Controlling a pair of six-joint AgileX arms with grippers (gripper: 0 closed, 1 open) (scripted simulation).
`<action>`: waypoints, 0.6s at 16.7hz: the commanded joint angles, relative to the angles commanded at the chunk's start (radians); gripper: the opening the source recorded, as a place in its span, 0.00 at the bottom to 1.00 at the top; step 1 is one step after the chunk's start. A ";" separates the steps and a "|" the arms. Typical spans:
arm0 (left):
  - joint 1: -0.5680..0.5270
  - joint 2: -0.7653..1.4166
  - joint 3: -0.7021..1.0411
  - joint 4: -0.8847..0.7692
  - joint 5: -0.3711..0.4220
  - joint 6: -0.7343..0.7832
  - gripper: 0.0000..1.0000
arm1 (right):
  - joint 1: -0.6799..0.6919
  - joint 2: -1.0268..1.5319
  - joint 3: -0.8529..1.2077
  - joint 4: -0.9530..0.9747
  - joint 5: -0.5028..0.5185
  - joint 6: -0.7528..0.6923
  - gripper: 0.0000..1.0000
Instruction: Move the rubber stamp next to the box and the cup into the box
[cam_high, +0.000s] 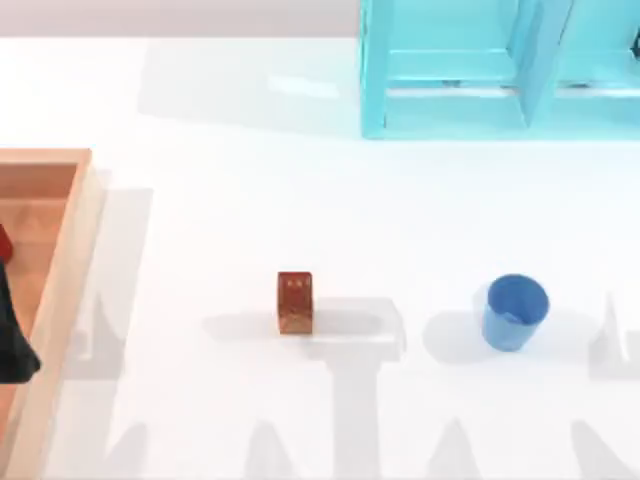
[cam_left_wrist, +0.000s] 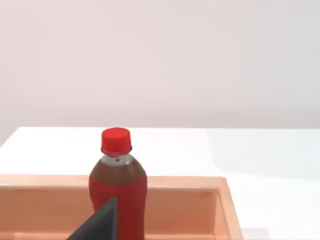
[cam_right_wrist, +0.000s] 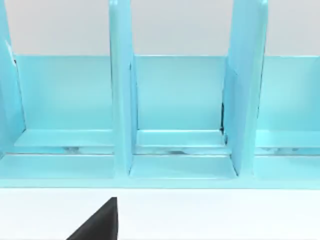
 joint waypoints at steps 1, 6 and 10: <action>0.000 0.000 0.000 0.000 0.000 0.000 1.00 | 0.000 0.000 0.000 0.000 0.000 0.000 1.00; -0.044 0.104 0.103 -0.076 0.001 -0.042 1.00 | 0.000 0.000 0.000 0.000 0.000 0.000 1.00; -0.139 0.378 0.353 -0.247 0.002 -0.137 1.00 | 0.000 0.000 0.000 0.000 0.000 0.000 1.00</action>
